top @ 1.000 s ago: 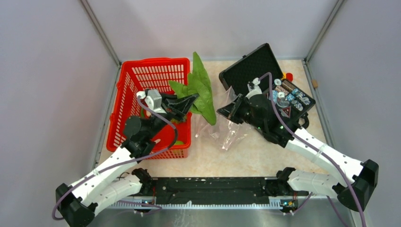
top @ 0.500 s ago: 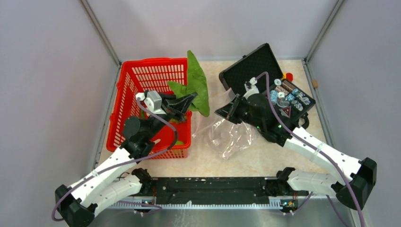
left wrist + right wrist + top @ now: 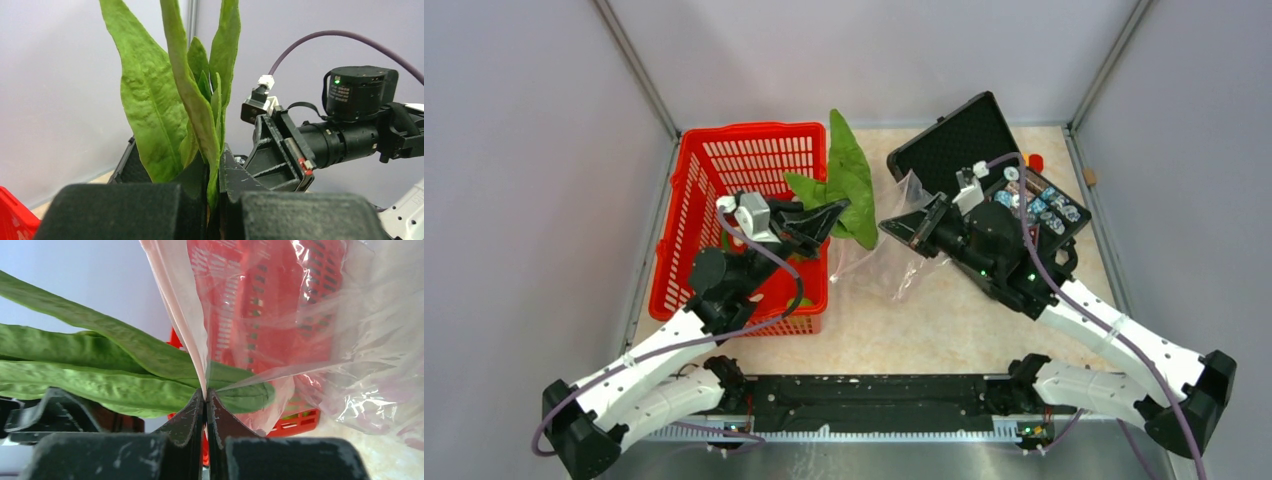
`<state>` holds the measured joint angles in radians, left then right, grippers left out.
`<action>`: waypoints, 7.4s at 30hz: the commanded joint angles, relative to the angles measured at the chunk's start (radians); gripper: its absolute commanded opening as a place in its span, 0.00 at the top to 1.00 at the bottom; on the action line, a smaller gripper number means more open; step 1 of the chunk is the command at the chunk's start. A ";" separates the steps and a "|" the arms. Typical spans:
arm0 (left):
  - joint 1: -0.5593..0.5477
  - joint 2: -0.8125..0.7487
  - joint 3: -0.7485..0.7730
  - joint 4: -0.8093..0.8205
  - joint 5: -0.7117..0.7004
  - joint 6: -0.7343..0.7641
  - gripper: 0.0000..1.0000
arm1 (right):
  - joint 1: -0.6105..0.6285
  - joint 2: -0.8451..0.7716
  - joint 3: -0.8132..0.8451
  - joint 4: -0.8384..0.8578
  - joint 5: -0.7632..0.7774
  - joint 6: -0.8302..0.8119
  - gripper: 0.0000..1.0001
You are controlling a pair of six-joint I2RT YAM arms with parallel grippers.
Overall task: Place the food in the zip-top bag and seal the zipper
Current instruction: Place the fake vegetable in the zipper food storage bag, then adjust the zipper food storage bag at the center of the board.
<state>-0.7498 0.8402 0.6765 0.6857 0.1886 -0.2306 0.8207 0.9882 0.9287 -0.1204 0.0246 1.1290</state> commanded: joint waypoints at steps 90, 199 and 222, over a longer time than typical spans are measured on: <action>0.011 0.346 0.401 -0.768 0.685 -0.153 0.82 | -0.135 -0.264 -0.151 0.258 -0.437 -0.379 1.00; -0.037 0.280 0.701 -1.213 0.003 0.072 0.02 | -0.140 -0.285 -0.171 0.192 -0.267 -0.163 1.00; 0.012 0.403 0.586 -1.058 0.223 -0.048 0.26 | -0.140 -0.362 -0.214 0.219 -0.296 -0.184 1.00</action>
<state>-0.7399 1.2659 1.2362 -0.4690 0.3729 -0.2443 0.6907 0.6468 0.7013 0.0437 -0.2626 0.9607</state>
